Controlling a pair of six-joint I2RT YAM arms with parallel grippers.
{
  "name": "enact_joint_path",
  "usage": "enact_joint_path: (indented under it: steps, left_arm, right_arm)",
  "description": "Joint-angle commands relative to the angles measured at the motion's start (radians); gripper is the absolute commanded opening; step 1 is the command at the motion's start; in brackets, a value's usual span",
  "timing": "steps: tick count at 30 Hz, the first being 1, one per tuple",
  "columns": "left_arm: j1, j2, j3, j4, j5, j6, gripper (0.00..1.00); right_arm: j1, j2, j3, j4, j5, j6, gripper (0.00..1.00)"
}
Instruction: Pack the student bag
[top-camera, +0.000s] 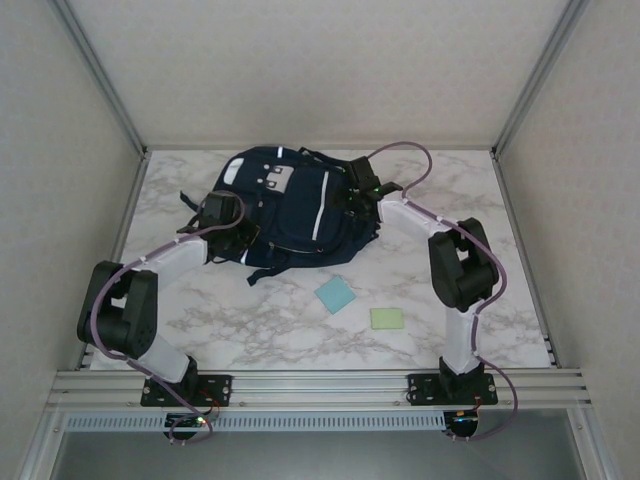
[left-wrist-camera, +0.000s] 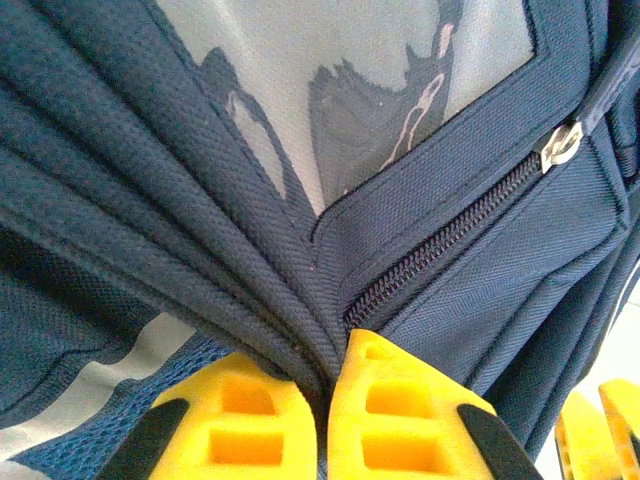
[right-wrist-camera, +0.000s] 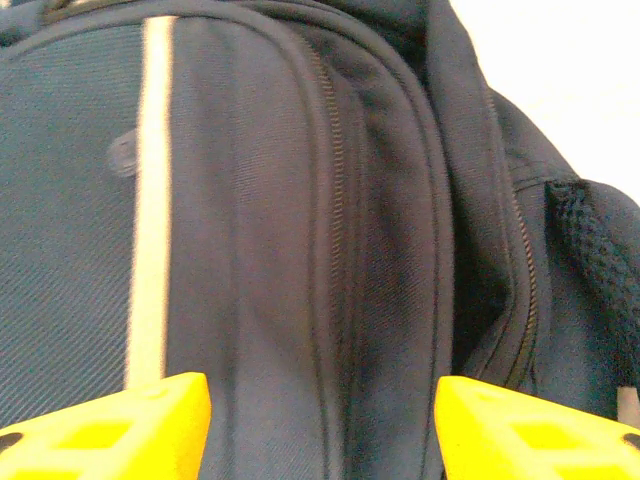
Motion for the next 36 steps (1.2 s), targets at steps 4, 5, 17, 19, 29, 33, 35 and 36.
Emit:
enact_joint_path:
  steps: [4, 5, 17, 19, 29, 33, 35, 36]
  left_arm:
    - [-0.039, -0.053, 0.045, -0.016, 0.016, -0.061, 0.0]
    - [-0.04, -0.053, 0.046, -0.016, 0.012, -0.067, 0.0]
    - [-0.071, -0.097, 0.039, 0.018, -0.005, -0.134, 0.0]
    - [-0.079, -0.109, 0.04, 0.014, -0.009, -0.138, 0.0]
    - [-0.117, -0.151, 0.021, 0.023, 0.002, -0.182, 0.0]
    - [-0.137, -0.149, 0.015, 0.025, 0.014, -0.194, 0.0]
    - [-0.148, -0.148, 0.006, 0.03, 0.018, -0.203, 0.0]
    - [-0.152, -0.15, -0.001, 0.035, 0.019, -0.207, 0.0]
  right_arm:
    - [0.118, -0.188, -0.076, -0.106, -0.026, -0.038, 0.64]
    - [0.144, -0.2, -0.089, -0.101, -0.039, -0.017, 0.62]
    - [0.338, -0.088, -0.14, 0.204, -0.182, 0.094, 0.44]
    - [0.339, -0.051, -0.135, 0.248, -0.196, 0.115, 0.43]
    - [0.342, 0.091, -0.075, 0.34, -0.103, 0.168, 0.41]
    - [0.345, 0.132, 0.001, 0.283, -0.046, 0.169, 0.4]
    - [0.35, 0.15, 0.042, 0.245, -0.013, 0.164, 0.4]
    - [0.352, 0.161, 0.065, 0.215, 0.01, 0.163, 0.39]
